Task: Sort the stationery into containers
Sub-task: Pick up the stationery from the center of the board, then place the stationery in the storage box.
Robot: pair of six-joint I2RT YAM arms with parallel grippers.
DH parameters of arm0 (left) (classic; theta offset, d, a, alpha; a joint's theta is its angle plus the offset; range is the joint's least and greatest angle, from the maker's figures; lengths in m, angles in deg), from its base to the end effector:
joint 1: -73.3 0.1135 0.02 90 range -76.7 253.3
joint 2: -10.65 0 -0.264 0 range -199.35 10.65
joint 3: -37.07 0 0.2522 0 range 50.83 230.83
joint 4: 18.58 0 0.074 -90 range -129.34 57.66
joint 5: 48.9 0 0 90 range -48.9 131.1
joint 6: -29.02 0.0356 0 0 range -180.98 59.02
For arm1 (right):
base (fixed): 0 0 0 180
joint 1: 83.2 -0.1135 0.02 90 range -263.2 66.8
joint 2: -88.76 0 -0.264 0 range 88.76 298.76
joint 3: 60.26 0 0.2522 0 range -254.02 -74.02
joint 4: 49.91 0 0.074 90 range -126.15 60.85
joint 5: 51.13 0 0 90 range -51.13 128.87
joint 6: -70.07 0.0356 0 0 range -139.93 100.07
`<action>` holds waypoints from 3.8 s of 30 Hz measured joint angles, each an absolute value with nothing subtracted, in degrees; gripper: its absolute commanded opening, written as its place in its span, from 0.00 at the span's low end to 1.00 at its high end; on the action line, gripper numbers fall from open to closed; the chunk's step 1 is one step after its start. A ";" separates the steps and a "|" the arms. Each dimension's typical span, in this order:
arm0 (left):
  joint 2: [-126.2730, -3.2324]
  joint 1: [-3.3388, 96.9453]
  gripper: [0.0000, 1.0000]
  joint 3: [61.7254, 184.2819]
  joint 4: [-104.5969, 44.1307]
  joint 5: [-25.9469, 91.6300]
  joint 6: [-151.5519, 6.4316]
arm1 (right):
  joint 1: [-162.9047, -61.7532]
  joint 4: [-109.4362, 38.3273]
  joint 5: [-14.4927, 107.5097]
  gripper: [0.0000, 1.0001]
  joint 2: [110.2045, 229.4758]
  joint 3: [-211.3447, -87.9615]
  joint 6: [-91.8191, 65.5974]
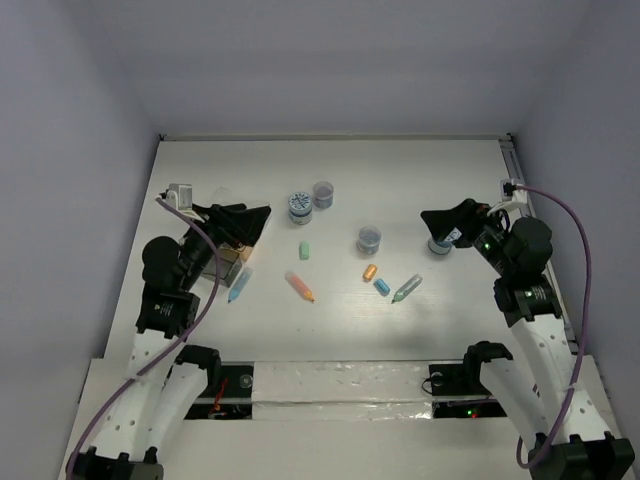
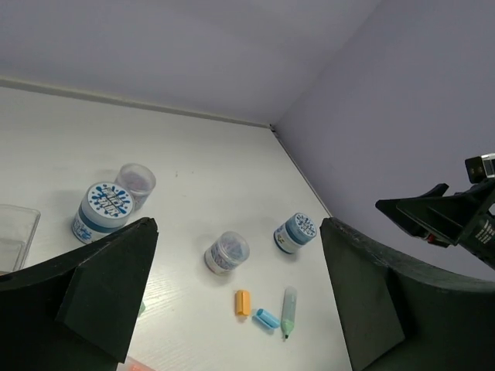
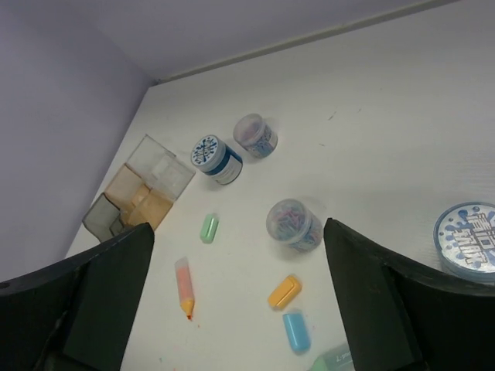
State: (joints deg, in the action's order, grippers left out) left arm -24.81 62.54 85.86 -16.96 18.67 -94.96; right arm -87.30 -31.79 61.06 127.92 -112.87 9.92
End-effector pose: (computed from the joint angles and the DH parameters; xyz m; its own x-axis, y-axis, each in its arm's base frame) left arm 0.1484 -0.0420 0.3524 -0.0887 -0.5090 -0.8562 0.5851 0.6690 -0.4584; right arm 0.1658 0.0254 0.3302 -0.2903 0.4412 -0.8491 -0.3426 0.7806 0.5227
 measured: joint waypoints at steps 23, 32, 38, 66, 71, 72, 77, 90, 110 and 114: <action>-64.50 37.91 0.60 104.48 -22.07 57.42 -84.03 | -87.58 -33.84 65.28 0.69 130.15 -112.54 10.01; -81.77 36.29 0.70 113.18 -27.19 68.41 -77.65 | -87.98 -34.11 66.16 0.82 130.56 -112.54 9.92; -90.99 36.38 0.74 118.65 -28.22 70.69 -74.83 | -88.15 -34.11 66.51 0.85 130.80 -112.54 9.90; -84.30 40.75 0.11 120.57 -29.44 67.23 -74.15 | -88.57 -34.43 66.68 0.68 130.78 -112.50 9.92; -76.17 48.05 0.11 120.57 -28.98 66.10 -77.56 | -89.18 -34.50 66.68 0.65 130.80 -112.48 9.88; -75.87 50.08 0.11 120.57 -29.05 66.18 -78.28 | -89.22 -34.50 66.66 0.65 130.80 -112.48 9.88; -76.50 57.16 0.11 118.56 -31.82 68.15 -80.66 | -89.33 -34.46 66.33 0.64 130.80 -112.48 9.81; -84.06 61.34 0.12 117.18 -34.73 71.71 -81.60 | -89.66 -34.39 66.20 0.61 131.52 -112.48 9.59; -81.38 61.69 0.78 117.18 -33.57 68.54 -82.96 | -89.66 -33.19 63.23 0.68 133.31 -112.48 8.28; -72.87 60.40 0.78 117.16 -33.05 63.76 -83.83 | -89.66 -31.20 59.53 0.72 135.59 -112.63 7.06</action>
